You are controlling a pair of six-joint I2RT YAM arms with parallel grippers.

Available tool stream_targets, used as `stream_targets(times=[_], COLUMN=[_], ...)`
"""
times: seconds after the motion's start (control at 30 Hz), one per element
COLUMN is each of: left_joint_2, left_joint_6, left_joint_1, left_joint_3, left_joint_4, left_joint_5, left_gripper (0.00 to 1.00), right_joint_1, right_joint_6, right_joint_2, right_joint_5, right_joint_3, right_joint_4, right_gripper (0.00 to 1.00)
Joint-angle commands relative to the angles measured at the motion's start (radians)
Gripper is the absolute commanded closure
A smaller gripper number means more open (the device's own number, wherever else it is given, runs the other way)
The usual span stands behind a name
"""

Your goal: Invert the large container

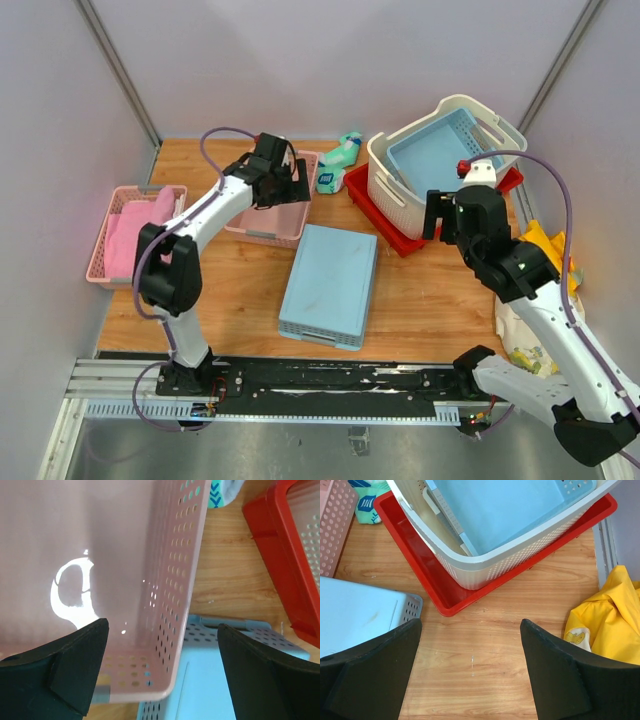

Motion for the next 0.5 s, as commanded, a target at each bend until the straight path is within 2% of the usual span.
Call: stream_targets(times=[0.0, 0.1, 0.17, 0.3, 0.33, 0.47], left_joint_2=[0.113, 0.192, 0.234, 0.252, 0.243, 0.18], left_joint_6=[0.048, 0.047, 0.046, 0.04, 0.038, 0.029], left_joint_1=[-0.012, -0.014, -0.014, -0.016, -0.016, -0.016], left_joint_3=[0.067, 0.103, 0.128, 0.136, 0.133, 0.124], left_joint_4=[0.094, 0.12, 0.12, 0.123, 0.123, 0.125], left_joint_5=[0.065, 0.078, 0.08, 0.075, 0.072, 0.069], left_gripper=[0.08, 0.17, 0.27, 0.54, 0.64, 0.89], right_joint_1=[-0.009, -0.009, -0.009, -0.009, -0.009, -0.009], right_joint_6=[0.017, 0.011, 0.007, -0.004, -0.007, -0.011], right_joint_2=[0.018, 0.034, 0.045, 0.042, 0.038, 0.036], right_joint_5=[0.001, 0.002, 0.001, 0.003, 0.009, 0.017], right_joint_3=[-0.006, -0.005, 0.004, 0.008, 0.004, -0.002], right_joint_4=[0.019, 0.027, 0.028, 0.026, 0.028, 0.028], right_gripper=[0.18, 0.18, 0.18, 0.18, 0.18, 0.19])
